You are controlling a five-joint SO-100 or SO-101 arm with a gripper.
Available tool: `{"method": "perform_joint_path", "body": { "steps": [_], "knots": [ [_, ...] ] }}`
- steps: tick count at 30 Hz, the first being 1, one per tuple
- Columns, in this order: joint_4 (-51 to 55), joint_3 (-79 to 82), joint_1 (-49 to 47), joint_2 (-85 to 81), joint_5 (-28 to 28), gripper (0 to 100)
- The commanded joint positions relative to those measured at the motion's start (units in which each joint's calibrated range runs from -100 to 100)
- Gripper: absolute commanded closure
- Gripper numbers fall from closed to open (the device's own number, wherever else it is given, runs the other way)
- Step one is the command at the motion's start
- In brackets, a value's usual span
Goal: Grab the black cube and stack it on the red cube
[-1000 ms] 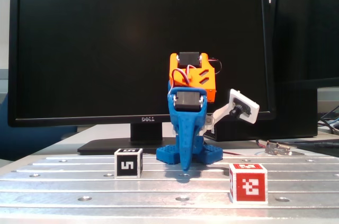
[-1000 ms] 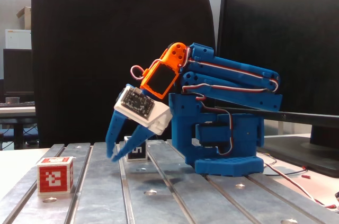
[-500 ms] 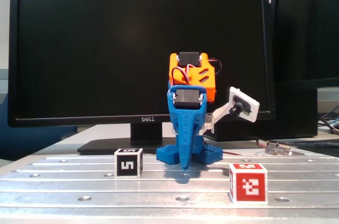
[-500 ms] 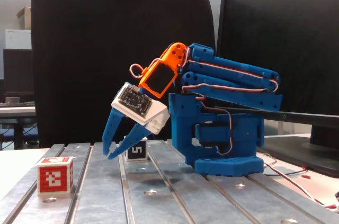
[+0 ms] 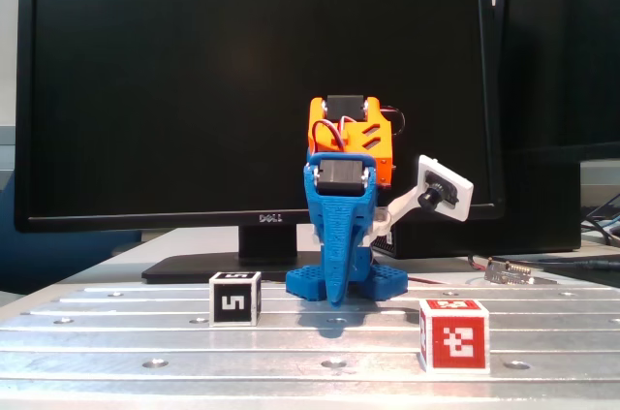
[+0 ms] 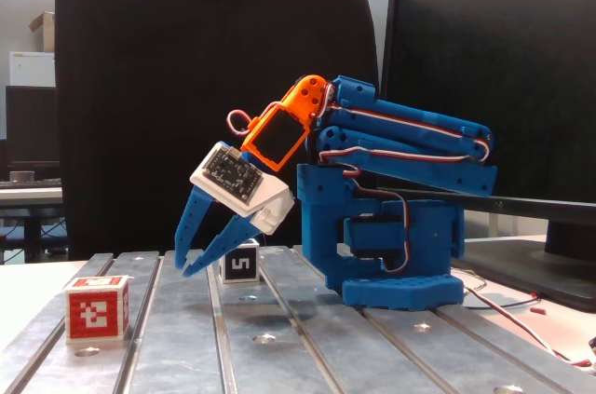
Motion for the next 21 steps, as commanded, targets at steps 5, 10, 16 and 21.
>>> {"method": "perform_joint_path", "body": {
  "steps": [5, 10, 16, 21],
  "knots": [
    [2.84, -6.33, 1.01, 0.65, -0.98, 99],
    [1.64, -11.76, 1.23, 8.09, -1.77, 99],
    [1.22, -25.6, 3.74, 27.47, -2.19, 99],
    [2.16, -37.09, 8.76, 41.17, -4.87, 99]
  ]
}}
